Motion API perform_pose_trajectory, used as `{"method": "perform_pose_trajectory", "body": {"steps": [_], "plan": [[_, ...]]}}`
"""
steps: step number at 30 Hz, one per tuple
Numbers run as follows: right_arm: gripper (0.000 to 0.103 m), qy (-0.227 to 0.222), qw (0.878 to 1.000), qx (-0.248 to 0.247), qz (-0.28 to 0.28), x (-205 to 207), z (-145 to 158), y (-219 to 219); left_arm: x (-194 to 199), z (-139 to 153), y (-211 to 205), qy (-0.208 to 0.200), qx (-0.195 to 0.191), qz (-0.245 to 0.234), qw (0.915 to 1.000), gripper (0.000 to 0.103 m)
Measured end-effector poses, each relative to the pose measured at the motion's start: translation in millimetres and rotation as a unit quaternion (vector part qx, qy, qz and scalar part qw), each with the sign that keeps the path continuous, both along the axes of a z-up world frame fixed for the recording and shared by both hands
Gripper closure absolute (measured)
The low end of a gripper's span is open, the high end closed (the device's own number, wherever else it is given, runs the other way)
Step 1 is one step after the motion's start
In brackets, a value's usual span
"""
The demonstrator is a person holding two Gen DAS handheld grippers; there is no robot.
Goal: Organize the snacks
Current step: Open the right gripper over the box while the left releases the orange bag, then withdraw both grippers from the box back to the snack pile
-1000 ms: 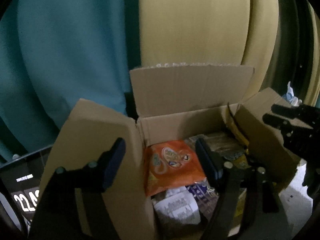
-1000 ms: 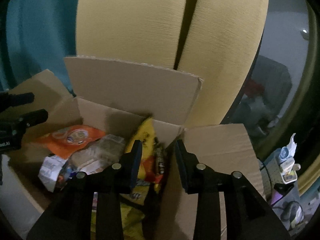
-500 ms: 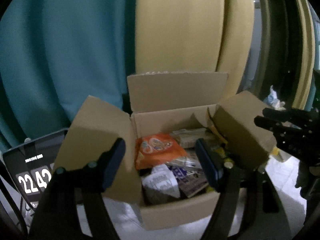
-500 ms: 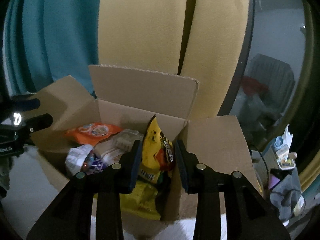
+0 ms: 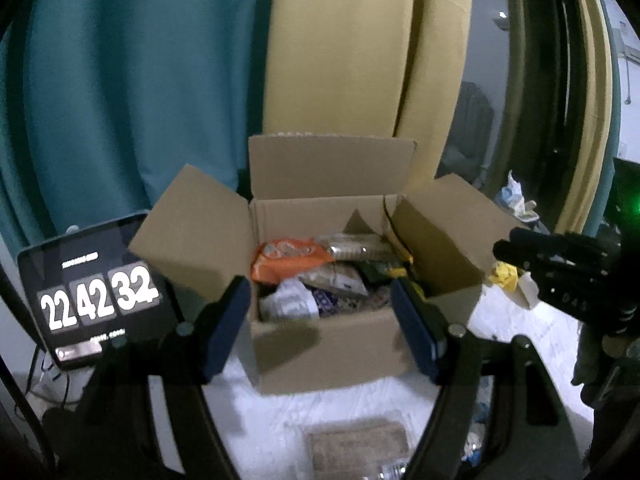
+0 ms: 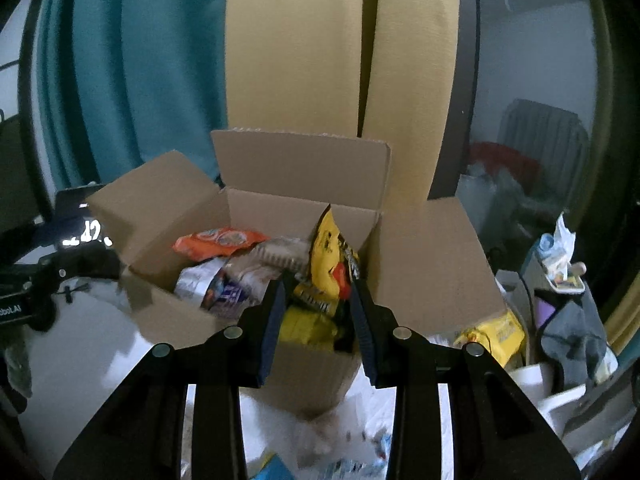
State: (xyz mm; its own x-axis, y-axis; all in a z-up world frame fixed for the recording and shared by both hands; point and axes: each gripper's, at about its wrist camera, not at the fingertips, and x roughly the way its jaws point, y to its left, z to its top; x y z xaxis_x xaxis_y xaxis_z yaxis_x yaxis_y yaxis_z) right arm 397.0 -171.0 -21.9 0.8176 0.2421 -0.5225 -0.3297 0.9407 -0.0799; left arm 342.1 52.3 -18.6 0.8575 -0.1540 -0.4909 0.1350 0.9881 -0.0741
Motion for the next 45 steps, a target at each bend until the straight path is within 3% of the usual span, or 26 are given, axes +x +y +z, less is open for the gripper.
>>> {"method": "perform_pose_trajectory", "body": {"steps": [13,15,17,23,27,29,31,37,45], "plan": [[0.067,0.024,1.0,0.013,-0.007,-58,-24,-23,-54,-29,-14,0.028,-0.01,-0.009,0.9995,0.025],[0.063,0.031,0.999,0.013,-0.01,-65,-31,-28,-59,-36,-14,0.036,-0.014,-0.01,0.9992,0.021],[0.051,0.037,0.999,0.018,-0.013,-71,-37,-34,-64,-45,-15,0.046,-0.015,-0.01,0.9988,0.02],[0.047,0.056,0.998,0.029,-0.025,-86,-56,-48,-77,-80,-12,0.087,-0.025,-0.004,0.9959,0.016],[0.041,0.072,0.996,0.031,-0.03,-93,-71,-52,-76,-105,-10,0.116,-0.03,-0.005,0.9928,0.012],[0.03,0.082,0.996,0.032,-0.028,-94,-80,-55,-75,-118,-9,0.13,-0.031,-0.003,0.991,0.012],[0.027,0.091,0.995,0.038,-0.029,-96,-87,-57,-74,-127,-9,0.141,-0.033,-0.002,0.9895,0.012],[0.025,0.128,0.989,0.059,-0.045,-98,-117,-72,-68,-158,-7,0.179,-0.022,0.004,0.9835,0.011],[0.025,0.189,0.976,0.096,-0.043,-95,-150,-81,-52,-176,6,0.201,-0.035,0.033,0.9784,0.011]]}}
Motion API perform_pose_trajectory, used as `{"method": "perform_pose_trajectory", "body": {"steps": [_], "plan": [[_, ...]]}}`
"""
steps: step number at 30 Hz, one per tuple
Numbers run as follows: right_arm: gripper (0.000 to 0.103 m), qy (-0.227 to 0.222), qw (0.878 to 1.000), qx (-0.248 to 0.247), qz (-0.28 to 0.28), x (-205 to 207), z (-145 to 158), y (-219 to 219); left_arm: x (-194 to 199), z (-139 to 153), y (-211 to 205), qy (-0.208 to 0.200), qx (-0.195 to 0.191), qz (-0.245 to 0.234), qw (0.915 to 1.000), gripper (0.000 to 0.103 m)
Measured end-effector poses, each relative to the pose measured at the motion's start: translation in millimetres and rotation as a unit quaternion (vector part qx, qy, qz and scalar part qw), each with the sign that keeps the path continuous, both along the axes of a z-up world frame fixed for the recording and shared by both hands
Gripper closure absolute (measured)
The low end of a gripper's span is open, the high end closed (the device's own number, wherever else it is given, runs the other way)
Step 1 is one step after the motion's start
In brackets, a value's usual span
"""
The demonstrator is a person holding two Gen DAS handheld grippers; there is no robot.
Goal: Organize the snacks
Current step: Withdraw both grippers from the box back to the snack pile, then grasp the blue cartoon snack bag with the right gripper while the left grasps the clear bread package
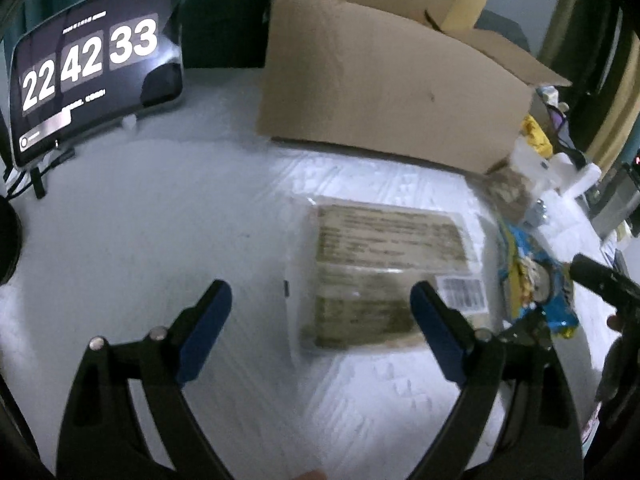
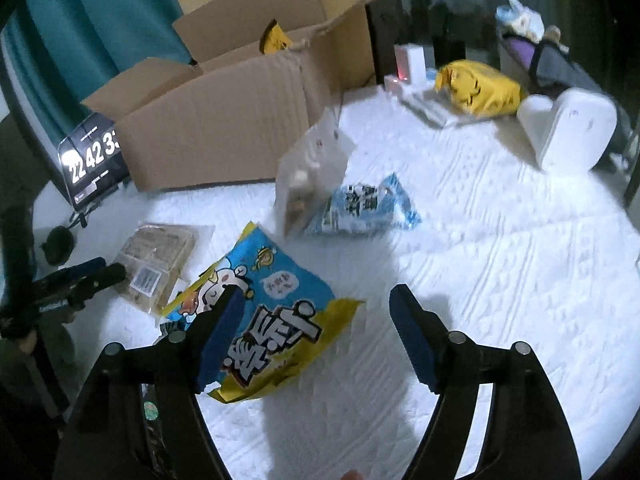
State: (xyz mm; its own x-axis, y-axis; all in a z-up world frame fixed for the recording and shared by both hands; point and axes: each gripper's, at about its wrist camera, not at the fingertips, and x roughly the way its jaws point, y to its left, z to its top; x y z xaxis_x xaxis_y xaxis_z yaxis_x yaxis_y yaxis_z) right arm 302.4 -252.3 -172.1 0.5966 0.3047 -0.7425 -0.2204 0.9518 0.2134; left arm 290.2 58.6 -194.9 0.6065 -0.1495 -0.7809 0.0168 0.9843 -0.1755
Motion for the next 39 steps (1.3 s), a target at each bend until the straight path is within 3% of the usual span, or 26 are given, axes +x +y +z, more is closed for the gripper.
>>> {"method": "perform_pose_trajectory", "body": {"steps": [3,11,16,19,22,31,35,39], "plan": [[0.025,0.016,1.0,0.017,0.014,3,-7,5,6,-6,3,0.011,-0.021,0.002,0.9997,0.008],[0.025,0.04,0.998,0.021,0.039,13,-23,30,14,-5,-7,0.007,-0.024,-0.018,0.9995,0.007],[0.025,0.031,0.998,0.009,0.051,17,-23,43,15,-4,-35,0.003,-0.02,-0.085,0.9962,0.007],[0.025,0.027,0.998,0.001,0.06,19,-22,51,18,-3,-43,-0.001,-0.018,-0.101,0.9947,0.009],[0.026,0.028,0.998,0.005,0.062,21,-23,51,19,0,-42,-0.003,-0.029,-0.1,0.9945,0.025],[0.044,0.021,0.997,0.026,0.068,24,-21,52,17,16,-32,-0.03,-0.035,-0.077,0.996,0.073],[0.057,0.009,0.997,0.027,0.069,23,-11,47,8,34,-22,-0.057,-0.047,-0.073,0.9945,0.079],[0.06,-0.006,0.997,0.026,0.076,20,1,47,2,45,-19,-0.074,-0.053,-0.078,0.9928,0.082]]}}
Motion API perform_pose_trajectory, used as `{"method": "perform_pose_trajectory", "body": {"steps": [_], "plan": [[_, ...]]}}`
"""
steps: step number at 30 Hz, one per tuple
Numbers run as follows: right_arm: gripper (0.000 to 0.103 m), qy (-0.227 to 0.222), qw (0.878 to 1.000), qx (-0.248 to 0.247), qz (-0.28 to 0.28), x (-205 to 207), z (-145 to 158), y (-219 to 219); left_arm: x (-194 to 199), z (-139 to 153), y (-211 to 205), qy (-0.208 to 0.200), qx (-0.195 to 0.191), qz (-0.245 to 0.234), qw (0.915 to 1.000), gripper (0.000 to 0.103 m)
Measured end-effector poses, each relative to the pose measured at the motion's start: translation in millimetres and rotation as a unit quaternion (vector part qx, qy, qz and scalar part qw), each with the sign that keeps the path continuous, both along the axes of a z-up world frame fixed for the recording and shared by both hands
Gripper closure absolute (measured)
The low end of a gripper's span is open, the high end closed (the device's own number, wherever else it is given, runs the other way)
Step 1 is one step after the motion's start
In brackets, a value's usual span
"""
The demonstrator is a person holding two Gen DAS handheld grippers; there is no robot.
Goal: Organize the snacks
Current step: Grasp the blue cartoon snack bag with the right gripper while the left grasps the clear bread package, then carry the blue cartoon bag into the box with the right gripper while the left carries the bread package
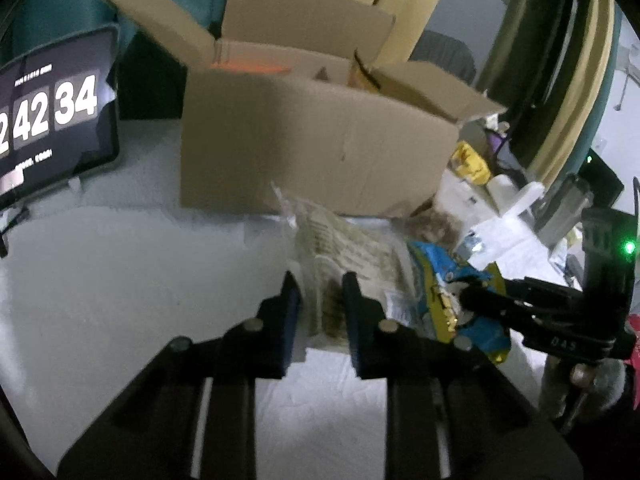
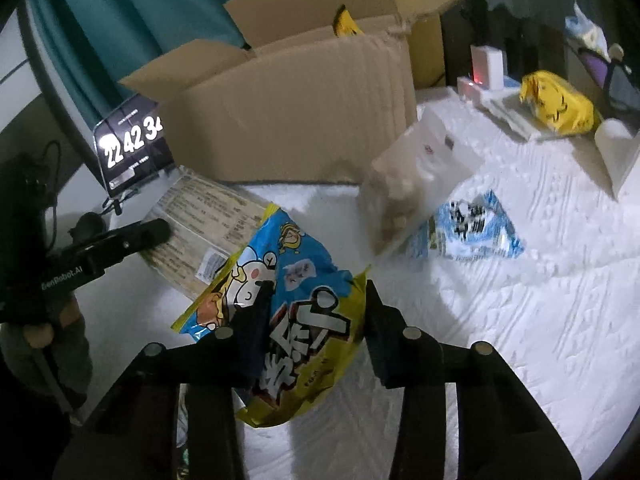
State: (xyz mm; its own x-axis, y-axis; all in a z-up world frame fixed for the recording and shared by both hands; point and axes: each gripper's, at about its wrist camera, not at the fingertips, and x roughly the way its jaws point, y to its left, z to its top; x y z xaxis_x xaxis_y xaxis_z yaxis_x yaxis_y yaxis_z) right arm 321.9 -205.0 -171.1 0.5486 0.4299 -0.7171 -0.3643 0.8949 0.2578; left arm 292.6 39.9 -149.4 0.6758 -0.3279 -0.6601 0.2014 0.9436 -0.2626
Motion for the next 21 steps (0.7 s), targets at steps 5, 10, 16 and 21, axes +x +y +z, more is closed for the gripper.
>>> {"method": "perform_pose_trajectory", "body": {"steps": [5,10,16,21], "plan": [[0.06,-0.023,1.0,0.003,-0.002,-2,21,-5,-6,18,1,-0.021,0.005,-0.004,0.9998,0.083],[0.06,-0.048,0.999,0.003,-0.007,-4,42,-11,-8,37,-2,-0.043,0.009,-0.001,0.999,0.083],[0.06,-0.069,0.997,0.002,-0.021,-3,62,-25,-16,66,2,-0.076,0.002,-0.004,0.9971,0.083],[0.06,-0.087,0.996,0.001,-0.03,1,78,-32,-14,92,6,-0.106,0.002,0.001,0.9944,0.083]]}}
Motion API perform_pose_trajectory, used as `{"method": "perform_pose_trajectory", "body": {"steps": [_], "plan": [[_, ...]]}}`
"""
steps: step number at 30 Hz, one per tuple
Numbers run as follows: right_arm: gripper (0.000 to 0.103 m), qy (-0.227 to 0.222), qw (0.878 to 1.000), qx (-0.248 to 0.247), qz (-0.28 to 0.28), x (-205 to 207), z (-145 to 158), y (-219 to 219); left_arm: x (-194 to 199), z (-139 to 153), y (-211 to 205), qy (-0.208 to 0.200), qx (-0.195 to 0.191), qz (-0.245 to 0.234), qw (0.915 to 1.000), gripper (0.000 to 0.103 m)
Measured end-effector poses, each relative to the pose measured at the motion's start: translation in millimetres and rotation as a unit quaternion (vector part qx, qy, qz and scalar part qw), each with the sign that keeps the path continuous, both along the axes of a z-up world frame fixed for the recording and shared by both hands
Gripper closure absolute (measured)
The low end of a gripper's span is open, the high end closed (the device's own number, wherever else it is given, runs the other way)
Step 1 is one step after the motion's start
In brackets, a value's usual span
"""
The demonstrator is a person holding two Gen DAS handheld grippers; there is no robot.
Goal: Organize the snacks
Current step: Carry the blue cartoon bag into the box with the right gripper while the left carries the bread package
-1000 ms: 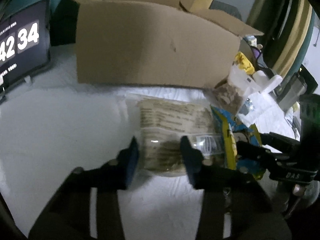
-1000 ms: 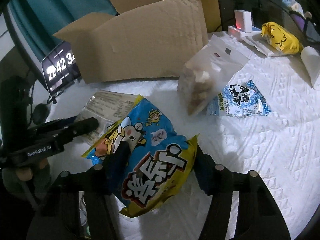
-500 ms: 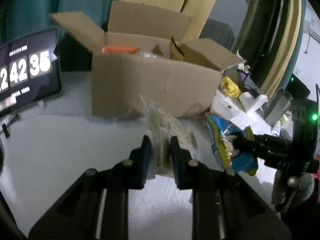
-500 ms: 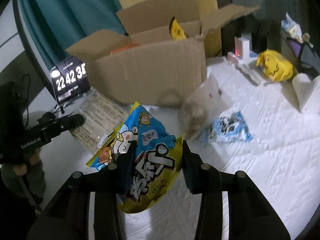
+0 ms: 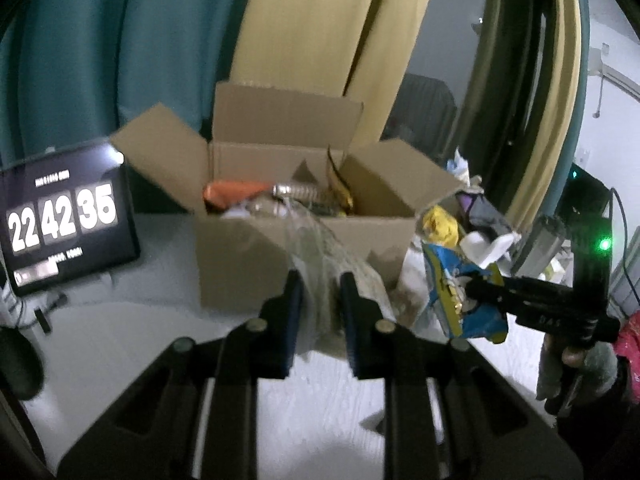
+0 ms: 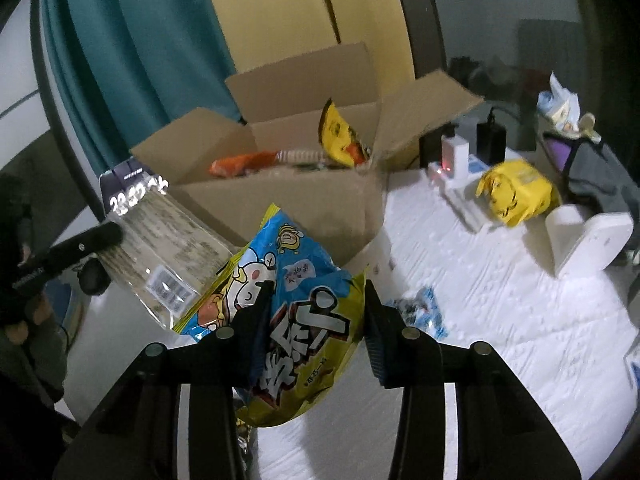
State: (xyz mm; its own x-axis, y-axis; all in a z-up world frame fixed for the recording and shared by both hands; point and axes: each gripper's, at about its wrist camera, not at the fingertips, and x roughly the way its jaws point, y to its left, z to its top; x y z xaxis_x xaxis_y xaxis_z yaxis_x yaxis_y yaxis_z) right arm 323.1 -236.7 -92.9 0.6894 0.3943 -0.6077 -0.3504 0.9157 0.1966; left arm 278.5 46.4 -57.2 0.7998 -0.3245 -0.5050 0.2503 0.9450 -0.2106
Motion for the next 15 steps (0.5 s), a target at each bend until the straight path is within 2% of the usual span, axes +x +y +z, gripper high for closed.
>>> {"method": "perform_pose_trajectory", "body": {"steps": [15], "plan": [[0.06,-0.054,0.999,0.0,0.001,35,46,6,31,41,8,-0.05,0.011,0.006,0.9986,0.089]]}}
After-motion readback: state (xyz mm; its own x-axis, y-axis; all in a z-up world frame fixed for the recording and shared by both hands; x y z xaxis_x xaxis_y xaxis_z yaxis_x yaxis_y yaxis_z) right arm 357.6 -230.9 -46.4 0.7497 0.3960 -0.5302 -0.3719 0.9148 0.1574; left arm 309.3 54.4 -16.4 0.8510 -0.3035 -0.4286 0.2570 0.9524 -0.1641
